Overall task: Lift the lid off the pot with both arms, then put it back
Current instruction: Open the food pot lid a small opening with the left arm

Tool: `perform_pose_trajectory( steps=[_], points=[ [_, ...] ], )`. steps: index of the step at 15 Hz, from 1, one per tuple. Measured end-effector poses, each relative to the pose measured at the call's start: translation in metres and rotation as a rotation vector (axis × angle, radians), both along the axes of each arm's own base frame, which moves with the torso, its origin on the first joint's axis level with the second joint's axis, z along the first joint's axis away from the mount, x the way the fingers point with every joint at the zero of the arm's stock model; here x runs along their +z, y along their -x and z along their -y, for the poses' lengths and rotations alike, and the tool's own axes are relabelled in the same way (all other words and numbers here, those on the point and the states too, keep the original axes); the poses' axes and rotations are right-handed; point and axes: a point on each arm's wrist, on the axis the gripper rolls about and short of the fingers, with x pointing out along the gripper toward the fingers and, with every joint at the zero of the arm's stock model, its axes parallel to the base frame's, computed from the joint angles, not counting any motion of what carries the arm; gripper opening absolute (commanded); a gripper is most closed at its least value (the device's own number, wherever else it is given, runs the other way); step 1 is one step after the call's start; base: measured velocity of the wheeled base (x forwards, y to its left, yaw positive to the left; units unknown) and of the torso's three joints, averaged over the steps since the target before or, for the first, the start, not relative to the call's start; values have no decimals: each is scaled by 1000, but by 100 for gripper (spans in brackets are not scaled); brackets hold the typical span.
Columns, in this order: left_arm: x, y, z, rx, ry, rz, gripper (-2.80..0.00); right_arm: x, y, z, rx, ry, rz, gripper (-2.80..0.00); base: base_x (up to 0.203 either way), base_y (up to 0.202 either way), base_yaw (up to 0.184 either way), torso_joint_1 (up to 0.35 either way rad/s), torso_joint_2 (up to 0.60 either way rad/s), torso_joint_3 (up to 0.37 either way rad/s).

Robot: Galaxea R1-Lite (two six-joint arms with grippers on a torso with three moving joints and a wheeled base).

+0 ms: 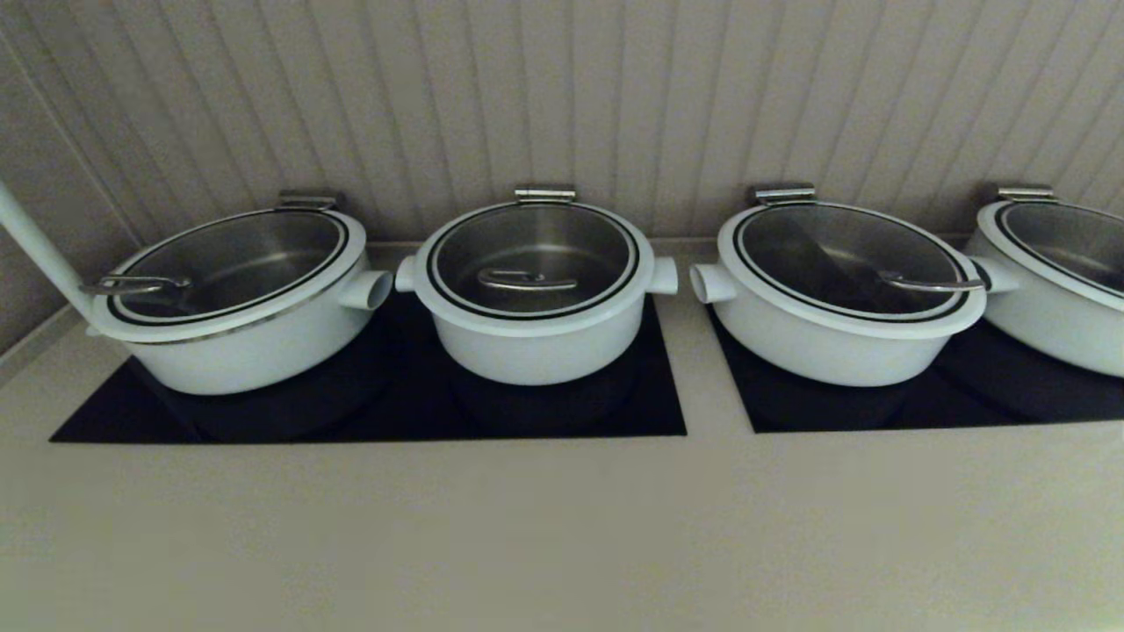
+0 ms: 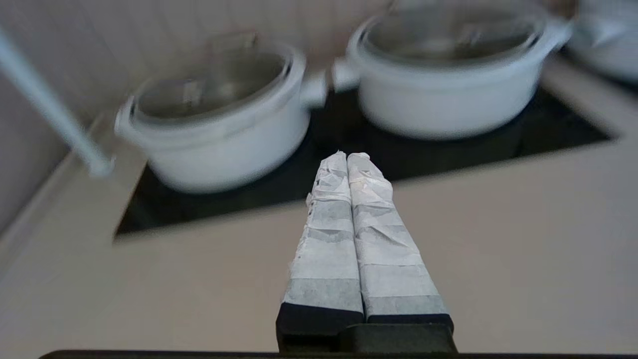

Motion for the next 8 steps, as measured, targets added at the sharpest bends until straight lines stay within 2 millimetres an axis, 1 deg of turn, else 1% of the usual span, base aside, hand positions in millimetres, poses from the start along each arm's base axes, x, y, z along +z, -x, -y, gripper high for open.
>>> perform_pose_trajectory(
  steps=[2,4,6,8],
  points=[
    [36,-11,1,-70,-17,7,-280,0,0,0,0,0,0,-280,0,0,0,0,0,0],
    [59,-26,4,-188,-52,-8,-280,0,0,0,0,0,0,-280,0,0,0,0,0,0],
    [66,-40,6,-283,-71,-44,-280,0,0,0,0,0,0,-280,0,0,0,0,0,0],
    [65,-56,9,-370,-73,-100,-280,0,0,0,0,0,0,-280,0,0,0,0,0,0]
  ],
)
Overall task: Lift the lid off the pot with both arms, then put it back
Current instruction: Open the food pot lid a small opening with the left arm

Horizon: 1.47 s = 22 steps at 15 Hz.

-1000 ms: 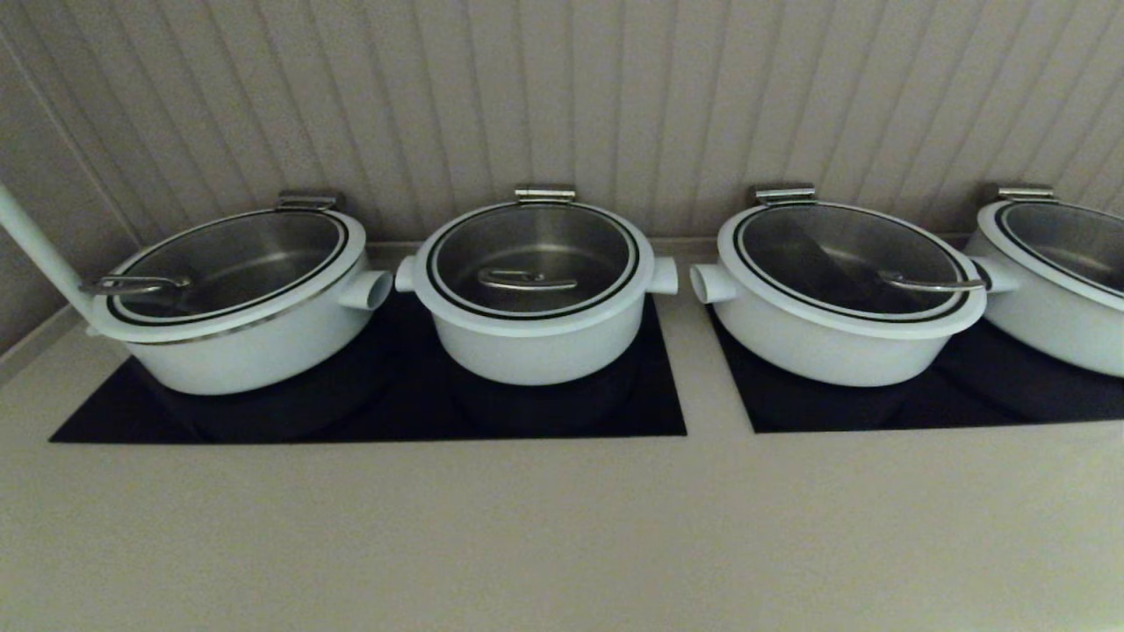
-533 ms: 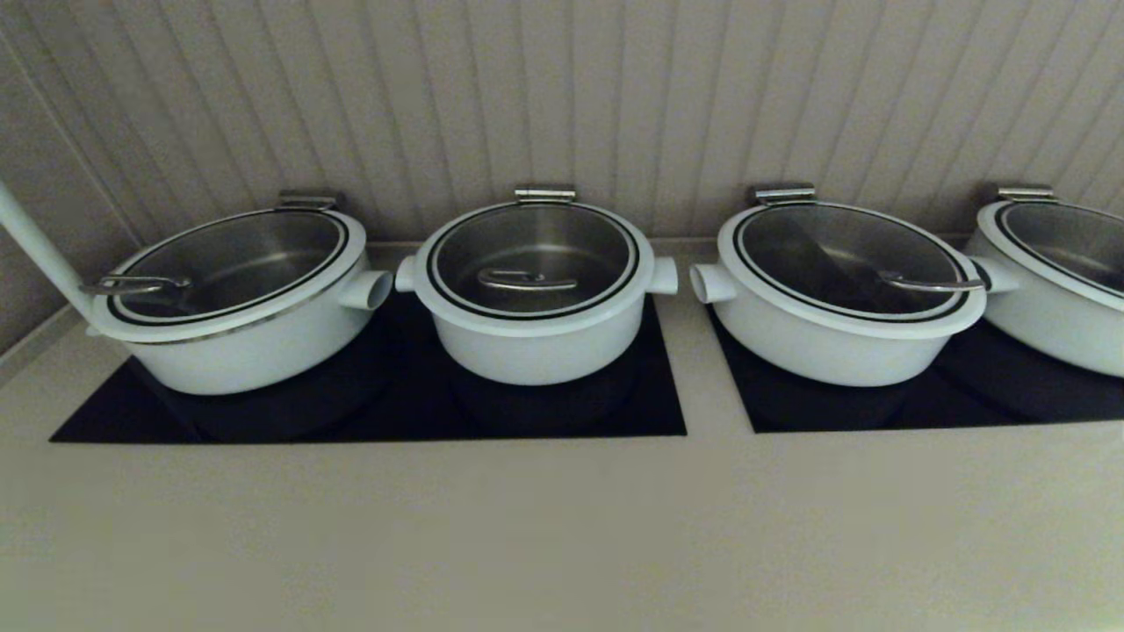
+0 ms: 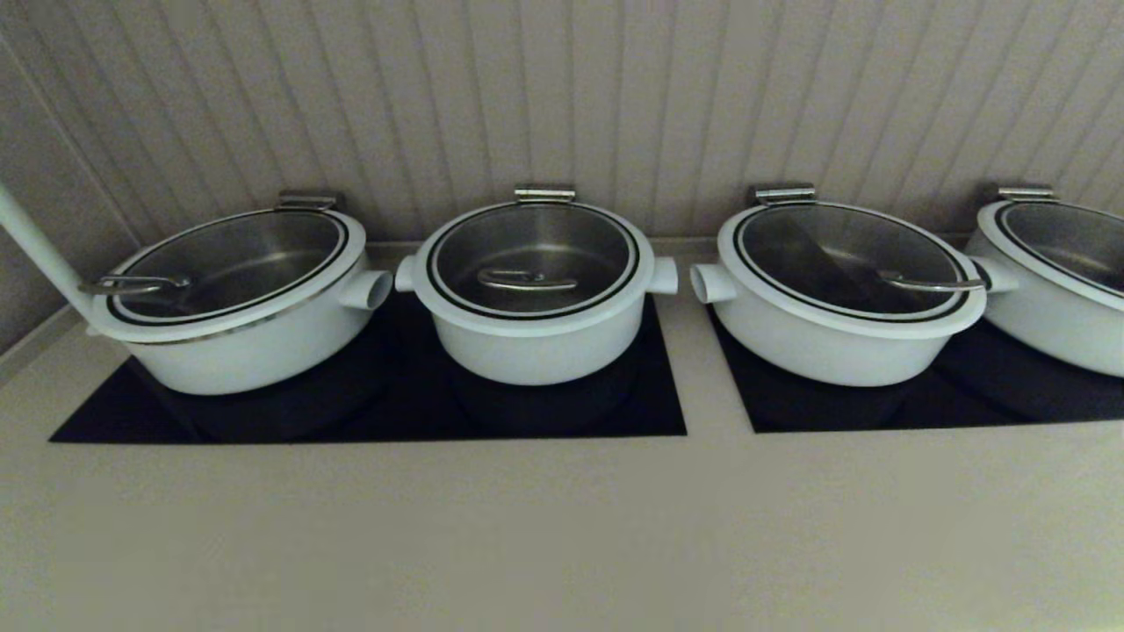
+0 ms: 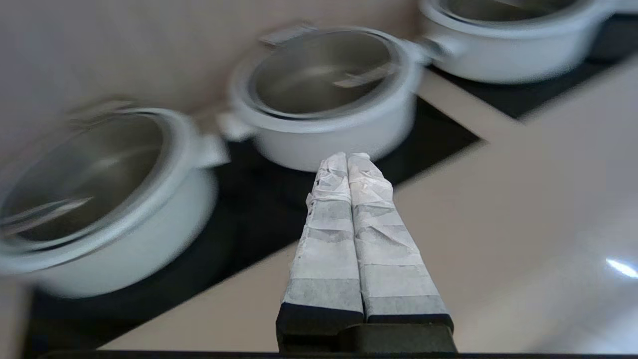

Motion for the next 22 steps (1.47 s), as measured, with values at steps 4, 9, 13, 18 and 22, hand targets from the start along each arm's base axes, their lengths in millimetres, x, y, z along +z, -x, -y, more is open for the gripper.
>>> perform_pose_trajectory(
  steps=[4,9,13,18,22],
  points=[
    [-13,-34,4,-106,-52,-124,-280,0,0,0,0,0,0,-280,0,0,0,0,0,0],
    [-43,-82,8,-112,-61,-181,-280,0,0,0,0,0,0,-280,0,0,0,0,0,0],
    [-60,-113,14,-144,-69,-219,-280,0,0,0,0,0,0,-280,0,0,0,0,0,0],
    [-71,-141,33,-239,-86,-260,-280,0,0,0,0,0,0,-280,0,0,0,0,0,0],
    [-80,-166,49,-288,-96,-261,-280,0,0,0,0,0,0,-280,0,0,0,0,0,0]
  ],
)
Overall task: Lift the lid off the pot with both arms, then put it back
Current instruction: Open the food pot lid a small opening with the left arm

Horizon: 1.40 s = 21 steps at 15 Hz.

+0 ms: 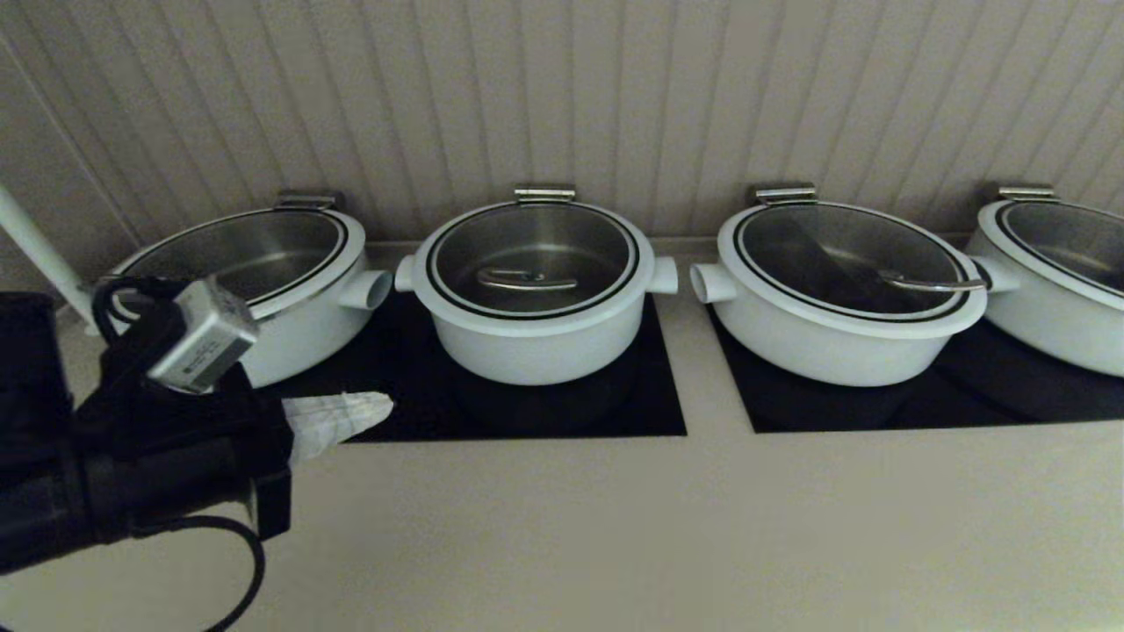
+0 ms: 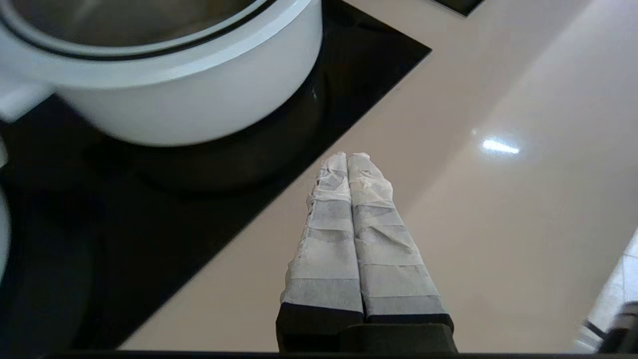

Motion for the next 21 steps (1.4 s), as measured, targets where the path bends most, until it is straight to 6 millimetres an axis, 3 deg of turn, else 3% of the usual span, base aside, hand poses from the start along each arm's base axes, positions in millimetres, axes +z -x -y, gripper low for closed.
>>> perform_pose_trajectory(
  steps=[11,21],
  points=[
    [1,-84,38,-36,-15,-4,-280,0,0,0,0,0,0,-280,0,0,0,0,0,0],
    [-7,-120,51,-31,-47,6,-280,0,0,0,0,0,0,-280,0,0,0,0,0,0]
  ],
)
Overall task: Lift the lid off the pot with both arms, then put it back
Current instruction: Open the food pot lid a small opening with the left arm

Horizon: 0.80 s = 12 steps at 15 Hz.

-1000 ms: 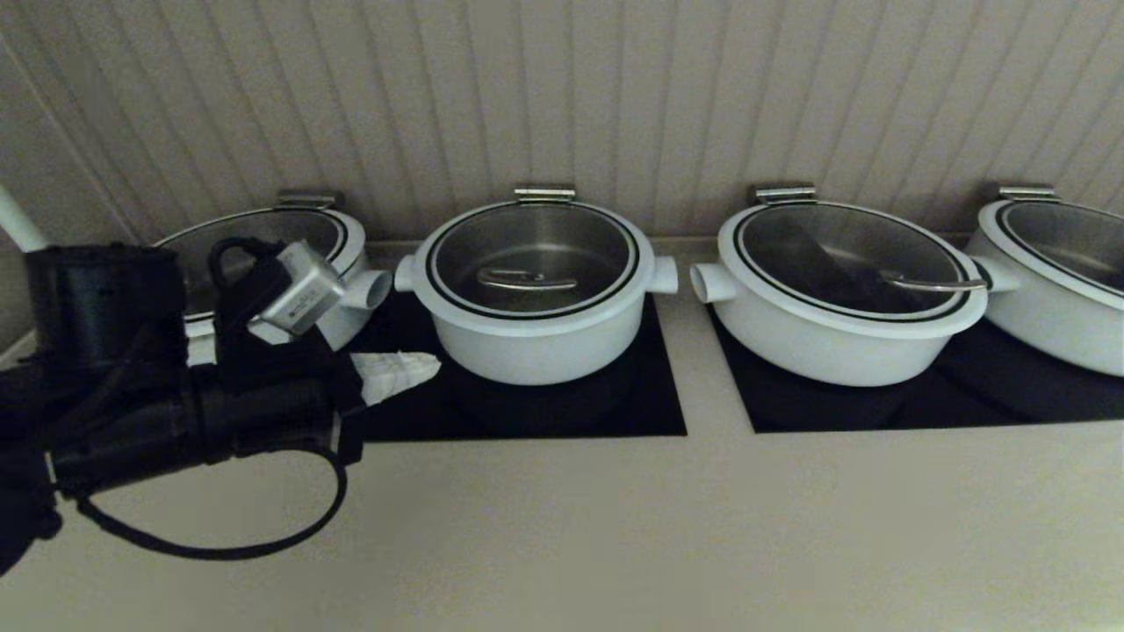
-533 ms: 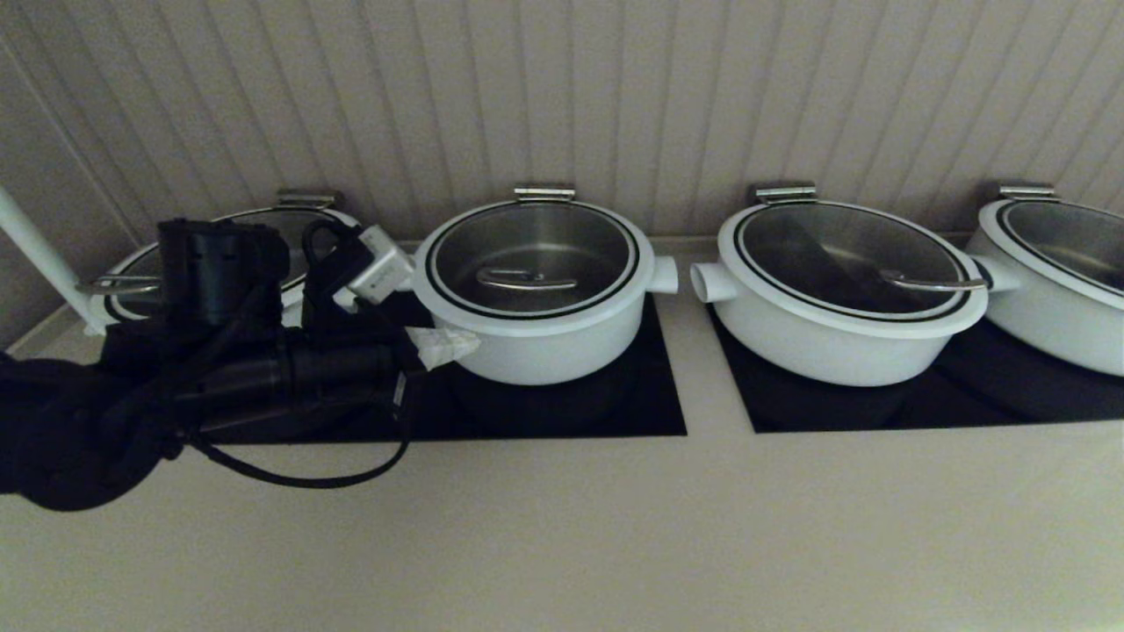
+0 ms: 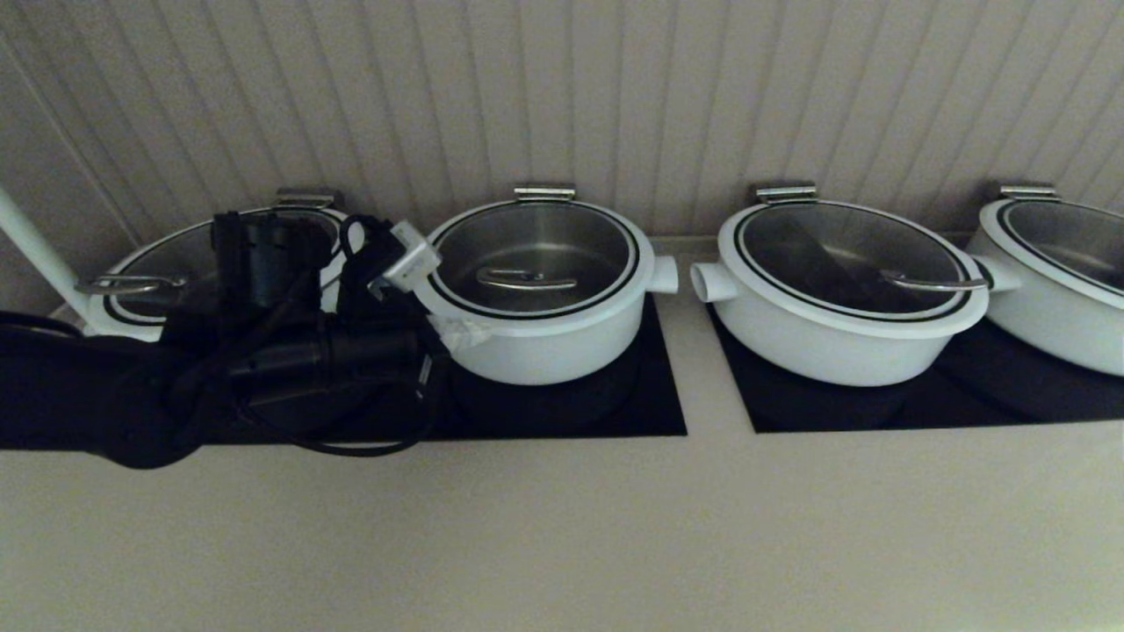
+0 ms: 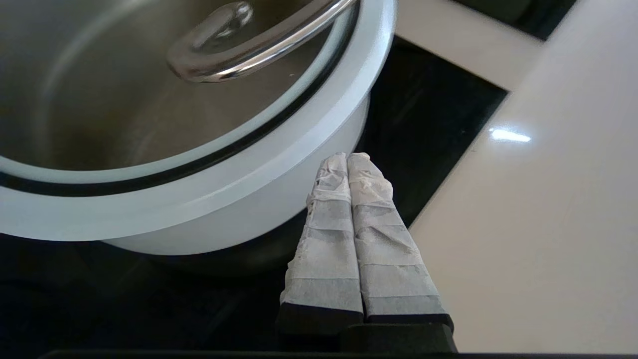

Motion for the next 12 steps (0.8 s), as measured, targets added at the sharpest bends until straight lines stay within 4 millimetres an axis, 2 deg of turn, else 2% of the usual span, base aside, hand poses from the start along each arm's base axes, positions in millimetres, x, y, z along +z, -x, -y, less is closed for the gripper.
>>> perform_pose_trajectory(
  steps=[12],
  points=[
    [2,-22,23,5,20,85,-280,0,0,0,0,0,0,-280,0,0,0,0,0,0]
  ],
)
